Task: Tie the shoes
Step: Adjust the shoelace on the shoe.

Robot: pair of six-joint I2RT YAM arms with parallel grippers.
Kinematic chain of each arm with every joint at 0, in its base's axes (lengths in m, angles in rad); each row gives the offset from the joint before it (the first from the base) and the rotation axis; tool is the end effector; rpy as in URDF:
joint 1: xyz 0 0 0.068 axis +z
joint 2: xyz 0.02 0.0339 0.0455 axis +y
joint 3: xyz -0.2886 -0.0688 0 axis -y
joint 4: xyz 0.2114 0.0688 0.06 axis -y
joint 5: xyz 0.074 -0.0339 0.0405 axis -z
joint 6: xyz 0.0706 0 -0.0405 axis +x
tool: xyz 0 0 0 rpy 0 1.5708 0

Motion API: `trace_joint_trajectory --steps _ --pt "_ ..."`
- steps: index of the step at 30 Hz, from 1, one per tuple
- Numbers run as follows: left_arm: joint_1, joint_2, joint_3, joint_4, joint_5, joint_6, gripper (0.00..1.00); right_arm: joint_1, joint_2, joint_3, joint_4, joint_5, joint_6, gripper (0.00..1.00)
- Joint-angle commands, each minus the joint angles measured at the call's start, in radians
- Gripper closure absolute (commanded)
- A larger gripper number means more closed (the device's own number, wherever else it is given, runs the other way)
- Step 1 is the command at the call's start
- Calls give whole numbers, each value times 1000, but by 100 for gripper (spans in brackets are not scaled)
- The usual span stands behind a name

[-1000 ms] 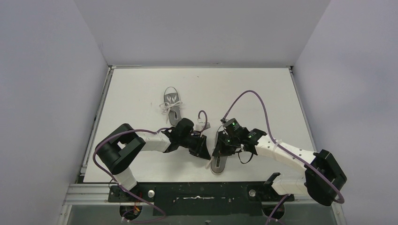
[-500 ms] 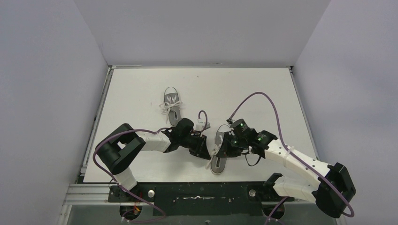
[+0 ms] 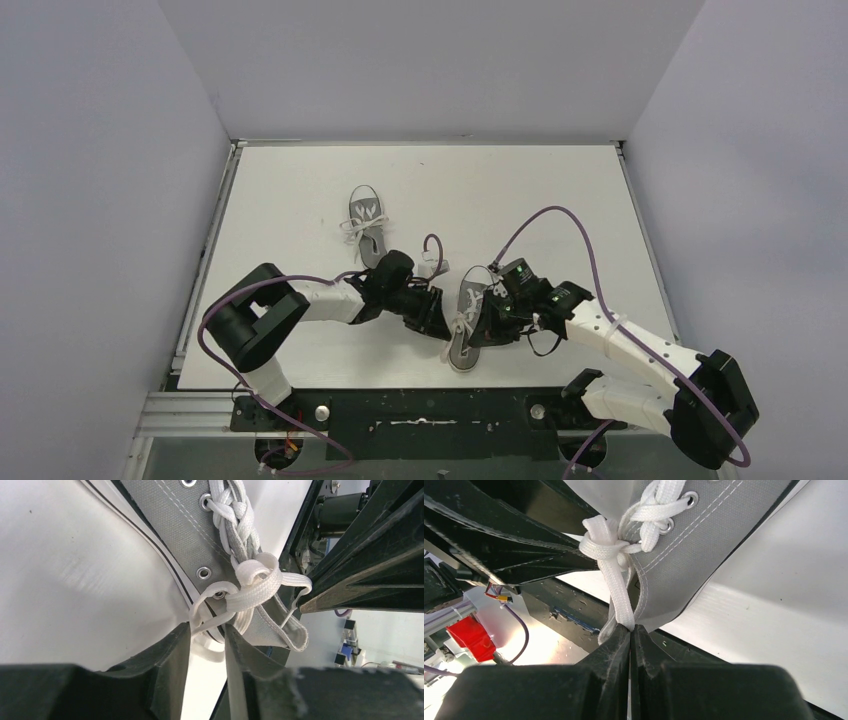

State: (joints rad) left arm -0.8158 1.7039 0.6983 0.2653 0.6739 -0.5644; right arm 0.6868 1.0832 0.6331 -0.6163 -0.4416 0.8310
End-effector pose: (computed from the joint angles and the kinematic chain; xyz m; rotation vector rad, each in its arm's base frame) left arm 0.1855 -0.2615 0.1660 0.7108 2.4817 -1.4053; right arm 0.1107 0.1298 0.2099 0.0418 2.9162 0.9905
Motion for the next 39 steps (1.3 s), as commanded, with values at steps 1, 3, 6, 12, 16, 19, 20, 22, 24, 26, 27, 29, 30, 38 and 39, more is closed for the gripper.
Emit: trace_joint_trajectory --steps 1,3,6,12,16,19,20,22,24,26,27,29,30,38,39 --pt "17 -57 33 -12 31 25 67 -9 -22 -14 28 -22 -10 100" --pt "27 -88 39 -45 29 41 63 -10 -5 -17 47 -23 -9 100" --pt "47 -128 47 -88 45 68 59 -10 18 -9 62 -29 -13 97" --pt "94 -180 83 -111 62 70 47 -17 21 30 10 -29 -53 79" --pt "95 -116 155 -114 59 44 45 -56 1 45 -23 -37 -67 73" --pt "94 -40 189 -21 83 -21 54 -98 -14 53 -37 -49 -82 71" --pt "94 -11 192 23 89 -50 56 -107 -15 56 -42 -51 -89 71" --pt "93 26 208 55 98 -80 60 -117 -16 59 -54 -54 -100 71" --pt "92 52 218 61 107 -83 62 -123 -20 61 -66 -51 -108 72" --pt "91 66 211 93 116 -98 63 -128 -28 62 -72 -51 -110 72" --pt "90 70 206 104 118 -107 63 -129 -32 61 -70 -50 -109 72" --pt "90 83 199 127 130 -120 64 -130 -36 58 -63 -52 -103 72" --pt "90 88 194 143 134 -130 65 -132 -37 57 -62 -52 -102 72" --pt "60 106 176 181 145 -155 67 -135 -30 75 -80 -51 -124 73" --pt "58 106 173 182 143 -154 67 -136 -31 76 -82 -51 -127 73"
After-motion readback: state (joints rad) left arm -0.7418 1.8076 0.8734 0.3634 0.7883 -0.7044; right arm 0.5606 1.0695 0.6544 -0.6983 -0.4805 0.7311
